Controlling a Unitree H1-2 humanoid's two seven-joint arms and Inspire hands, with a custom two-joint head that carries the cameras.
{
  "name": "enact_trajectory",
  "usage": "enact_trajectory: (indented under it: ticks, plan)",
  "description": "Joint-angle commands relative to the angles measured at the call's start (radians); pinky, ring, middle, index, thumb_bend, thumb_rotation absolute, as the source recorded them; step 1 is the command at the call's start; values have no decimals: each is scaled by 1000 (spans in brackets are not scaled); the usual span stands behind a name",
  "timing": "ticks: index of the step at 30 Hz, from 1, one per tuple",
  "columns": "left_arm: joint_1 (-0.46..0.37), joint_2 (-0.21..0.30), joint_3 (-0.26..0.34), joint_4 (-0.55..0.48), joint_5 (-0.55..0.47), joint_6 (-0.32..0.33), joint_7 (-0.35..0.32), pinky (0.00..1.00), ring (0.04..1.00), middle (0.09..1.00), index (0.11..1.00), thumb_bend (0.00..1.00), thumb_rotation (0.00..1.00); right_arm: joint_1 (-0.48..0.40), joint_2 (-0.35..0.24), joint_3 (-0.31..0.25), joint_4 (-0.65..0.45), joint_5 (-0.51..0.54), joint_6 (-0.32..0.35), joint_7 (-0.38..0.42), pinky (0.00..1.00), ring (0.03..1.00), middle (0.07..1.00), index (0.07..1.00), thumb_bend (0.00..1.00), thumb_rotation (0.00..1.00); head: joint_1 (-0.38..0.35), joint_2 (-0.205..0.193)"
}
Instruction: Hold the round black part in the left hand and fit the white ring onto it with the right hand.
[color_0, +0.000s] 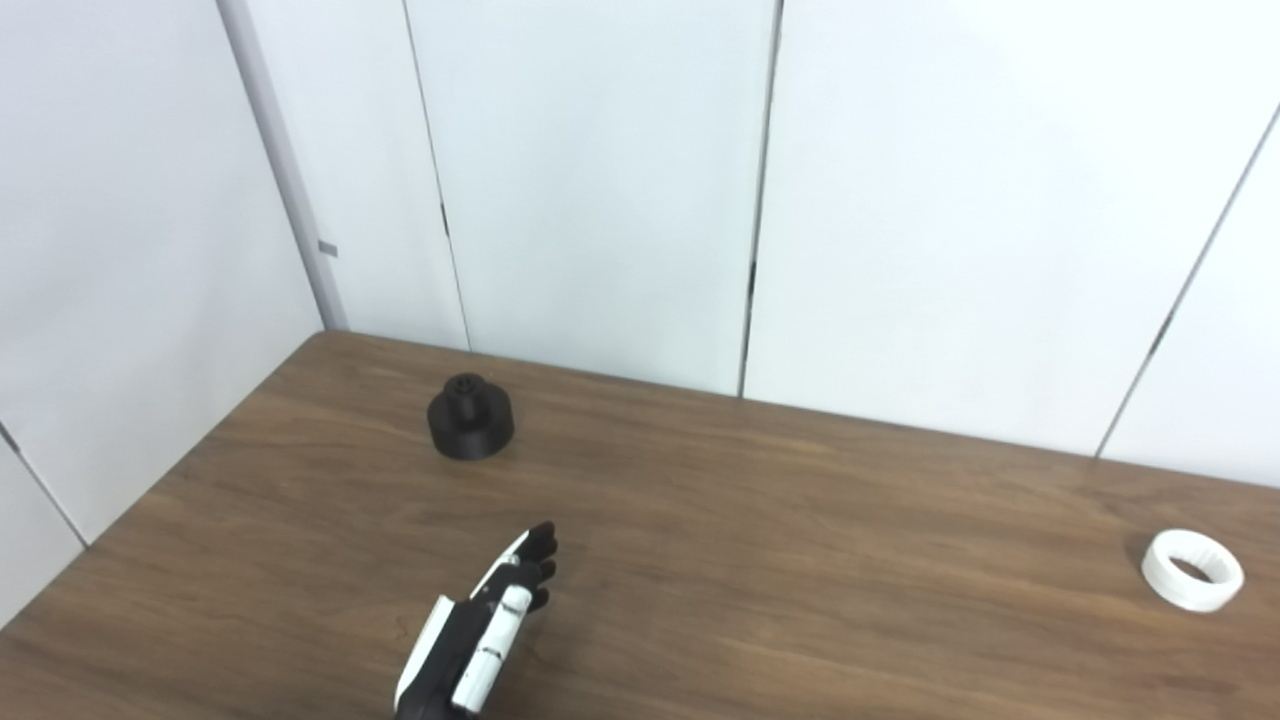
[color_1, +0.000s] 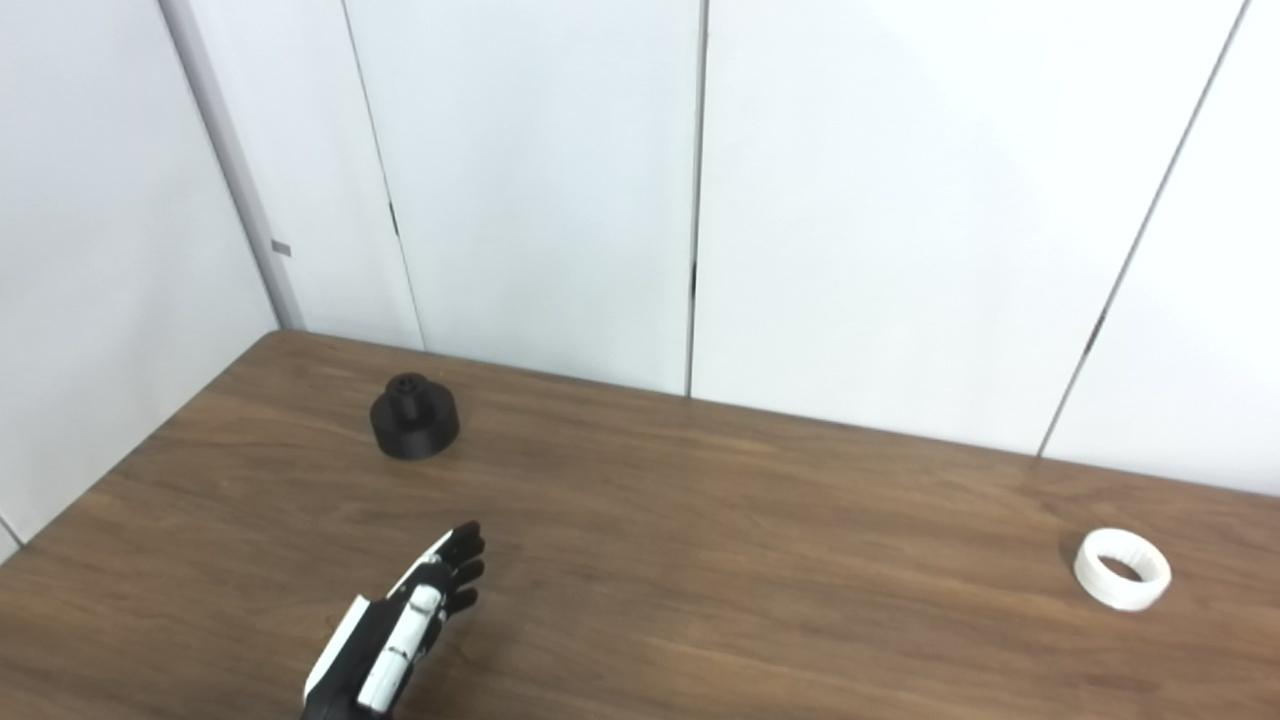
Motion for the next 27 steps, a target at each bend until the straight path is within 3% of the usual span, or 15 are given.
enact_trajectory:
  ticks: [1,11,18,23,27]
  plan:
    - [-2,-36,-2,1,11,-53,12,921,944,956,951,484,919,-13,-18,-11,-6,4,-42,10,1000,1000,1000,1000,553,977,3,-2]
    - [-2,-42,-13,22,24,-86,21,920,936,948,945,466,886,-19,-20,-17,19,11,-63,19,1000,1000,1000,1000,547,973,13,-5]
    - [-7,-38,-20,15,32,-69,33,921,940,946,948,578,790,-23,-25,-17,32,4,-66,22,1000,1000,1000,1000,562,981,26,-8]
    - [-29,14,-15,-18,179,-71,50,908,956,970,975,577,682,-22,-26,-14,40,-2,-76,26,1000,1000,1000,1000,552,990,28,-4]
    - [-68,33,22,-57,225,-38,49,920,953,958,959,671,535,-19,-22,-12,35,-8,-82,25,1000,1000,1000,1000,555,995,23,-1]
